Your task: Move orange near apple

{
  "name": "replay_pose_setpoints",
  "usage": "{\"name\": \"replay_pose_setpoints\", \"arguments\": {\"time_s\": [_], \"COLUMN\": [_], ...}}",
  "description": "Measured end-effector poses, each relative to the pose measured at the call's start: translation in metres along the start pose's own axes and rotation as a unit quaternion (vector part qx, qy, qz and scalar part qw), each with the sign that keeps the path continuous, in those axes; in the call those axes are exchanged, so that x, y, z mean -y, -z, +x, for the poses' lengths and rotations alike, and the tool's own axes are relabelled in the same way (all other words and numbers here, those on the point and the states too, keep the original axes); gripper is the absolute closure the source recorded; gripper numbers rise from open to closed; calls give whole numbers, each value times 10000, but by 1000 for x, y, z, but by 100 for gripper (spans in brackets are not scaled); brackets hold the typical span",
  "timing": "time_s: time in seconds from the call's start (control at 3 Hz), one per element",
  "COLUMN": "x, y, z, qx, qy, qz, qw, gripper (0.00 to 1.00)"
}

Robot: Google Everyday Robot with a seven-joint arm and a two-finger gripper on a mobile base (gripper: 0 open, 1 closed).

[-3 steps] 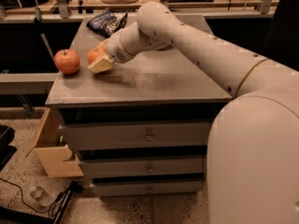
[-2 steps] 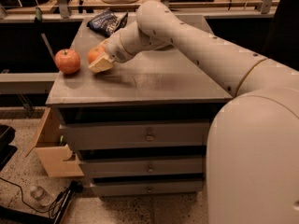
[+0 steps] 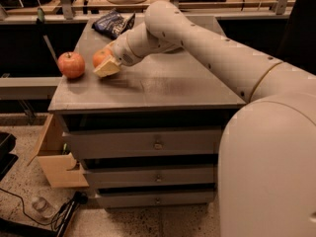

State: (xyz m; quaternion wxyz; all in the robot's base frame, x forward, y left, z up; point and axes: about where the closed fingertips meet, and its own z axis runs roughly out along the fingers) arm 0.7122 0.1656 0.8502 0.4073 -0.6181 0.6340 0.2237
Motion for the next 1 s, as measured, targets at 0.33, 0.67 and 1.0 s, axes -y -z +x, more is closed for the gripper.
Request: {"name": "replay_pose_setpoints", "arguments": {"time_s": [0.33, 0.67, 1.0], "x": [0, -2, -2], "y": [-1, -3, -3], "z": [0, 0, 0], "qx": [0, 0, 0], "qy": [0, 1, 1], "qz": [-7, -28, -28], "qw": [10000, 10000, 10000], "gripper": [11, 0, 0]}}
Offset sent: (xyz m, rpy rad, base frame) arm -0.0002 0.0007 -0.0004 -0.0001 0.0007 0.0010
